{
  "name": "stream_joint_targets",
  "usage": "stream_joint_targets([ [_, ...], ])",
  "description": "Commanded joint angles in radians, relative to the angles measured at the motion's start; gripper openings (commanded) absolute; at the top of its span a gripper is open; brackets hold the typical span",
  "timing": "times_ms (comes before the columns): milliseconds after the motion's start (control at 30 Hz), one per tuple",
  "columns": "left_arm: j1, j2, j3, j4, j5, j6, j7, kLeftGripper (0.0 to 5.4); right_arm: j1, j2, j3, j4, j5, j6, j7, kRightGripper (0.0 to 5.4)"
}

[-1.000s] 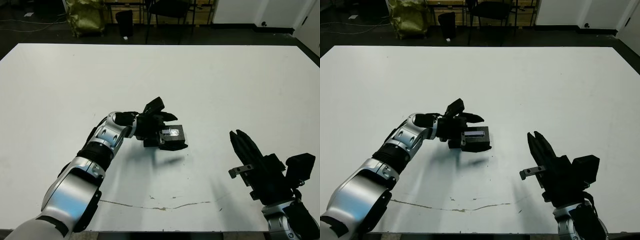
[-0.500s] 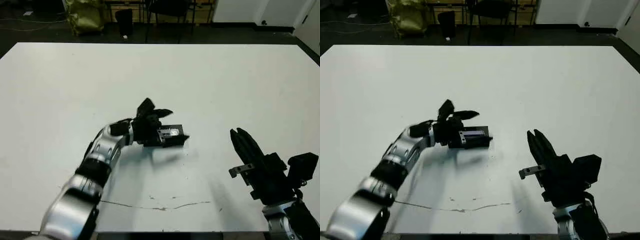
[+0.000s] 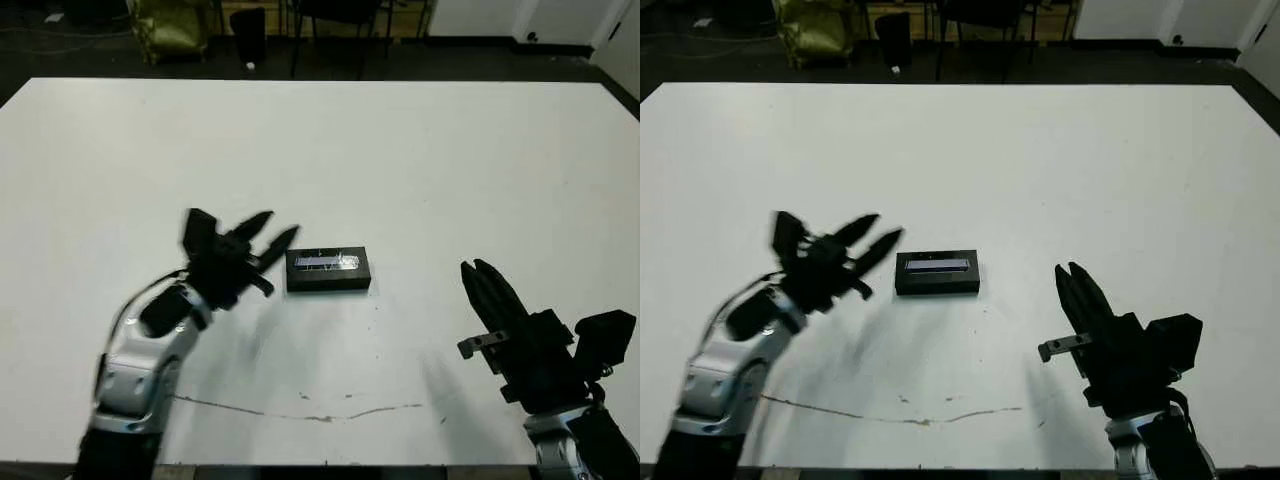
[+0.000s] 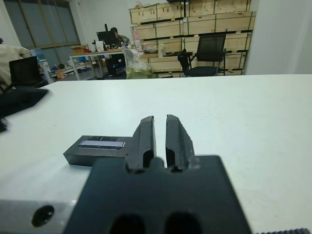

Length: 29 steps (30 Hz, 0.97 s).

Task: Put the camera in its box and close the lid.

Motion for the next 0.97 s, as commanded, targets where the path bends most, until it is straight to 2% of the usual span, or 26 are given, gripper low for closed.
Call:
stream_joint_targets([
  [33, 0.055, 0.035, 0.069, -0.081, -0.052, 0.032, 0.029, 0.53, 0.003, -0.004, -0.011, 0.027, 0.010, 0.028, -0.004, 0.00],
  [100, 0.077, 0.026, 0.114, -0.111, -0.110, 0.022, 0.044, 0.03, -0.002, -0.005, -0.016, 0.045, 0.014, 0.036, -0.006, 0.00],
  [233, 0.125, 0.009, 0.172, -0.149, -0.178, -0.012, 0.078, 0.03, -0.025, -0.004, -0.023, 0.100, 0.025, 0.014, 0.019, 0.00],
  [333, 0.181, -0.020, 0.192, -0.161, -0.200, -0.048, 0.116, 0.03, -0.051, 0.008, -0.018, 0.185, 0.009, -0.067, 0.058, 0.00],
  [467, 0.265, -0.075, 0.194, -0.130, -0.172, -0.140, 0.167, 0.03, -0.074, 0.046, 0.002, 0.245, -0.007, -0.126, 0.051, 0.00],
  [633, 0.363, -0.136, 0.157, -0.105, -0.140, -0.228, 0.205, 0.03, -0.091, 0.078, 0.017, 0.263, -0.014, -0.129, 0.028, 0.00],
  [900, 0.432, -0.192, 0.065, 0.007, -0.010, -0.493, 0.194, 0.03, -0.095, 0.081, 0.019, 0.254, -0.024, -0.102, 0.007, 0.00],
  [967, 0.436, -0.198, 0.048, 0.030, 0.001, -0.539, 0.190, 0.03, -0.092, 0.077, 0.020, 0.248, -0.030, -0.099, 0.001, 0.00],
])
